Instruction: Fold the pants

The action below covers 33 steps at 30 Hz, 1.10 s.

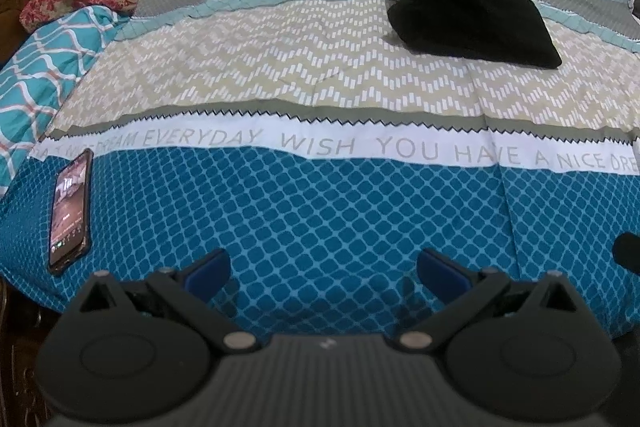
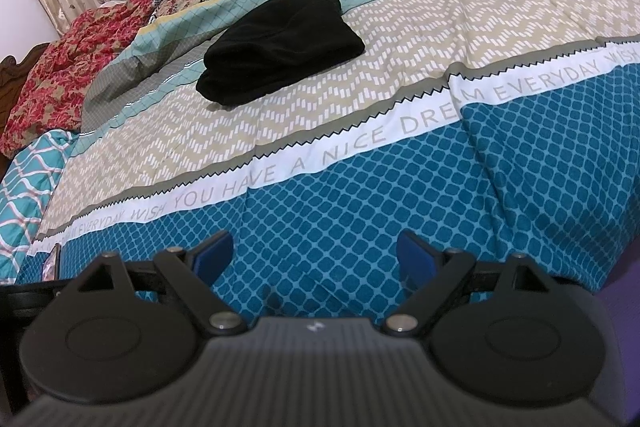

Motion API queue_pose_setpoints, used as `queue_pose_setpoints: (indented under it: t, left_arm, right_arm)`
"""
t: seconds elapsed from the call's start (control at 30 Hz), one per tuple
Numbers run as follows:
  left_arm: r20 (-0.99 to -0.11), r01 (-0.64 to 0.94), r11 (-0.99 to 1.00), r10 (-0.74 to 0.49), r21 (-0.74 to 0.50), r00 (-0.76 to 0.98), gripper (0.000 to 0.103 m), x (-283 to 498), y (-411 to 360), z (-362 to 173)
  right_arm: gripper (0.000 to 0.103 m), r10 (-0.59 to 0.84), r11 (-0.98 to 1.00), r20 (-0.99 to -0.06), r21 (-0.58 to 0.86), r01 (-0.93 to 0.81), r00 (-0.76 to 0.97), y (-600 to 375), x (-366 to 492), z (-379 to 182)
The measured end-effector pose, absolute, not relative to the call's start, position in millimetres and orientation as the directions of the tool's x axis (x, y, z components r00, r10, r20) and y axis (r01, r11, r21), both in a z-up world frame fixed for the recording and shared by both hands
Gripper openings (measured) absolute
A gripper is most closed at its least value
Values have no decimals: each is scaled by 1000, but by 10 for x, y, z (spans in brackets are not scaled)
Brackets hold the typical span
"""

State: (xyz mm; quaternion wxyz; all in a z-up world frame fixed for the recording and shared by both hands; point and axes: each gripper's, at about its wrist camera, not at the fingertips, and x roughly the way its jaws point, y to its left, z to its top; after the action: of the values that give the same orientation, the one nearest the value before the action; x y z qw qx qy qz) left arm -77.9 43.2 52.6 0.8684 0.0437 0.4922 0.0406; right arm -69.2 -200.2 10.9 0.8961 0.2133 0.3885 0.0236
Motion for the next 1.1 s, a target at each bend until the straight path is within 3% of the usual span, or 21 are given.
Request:
queue_pose_setpoints:
  t: [1.1]
  left_arm:
    - [-836,-8,994,95,108,540,103,-820,436,579]
  right_arm:
    - [91,210,909,-687,400,121,696,-1998,-689,117]
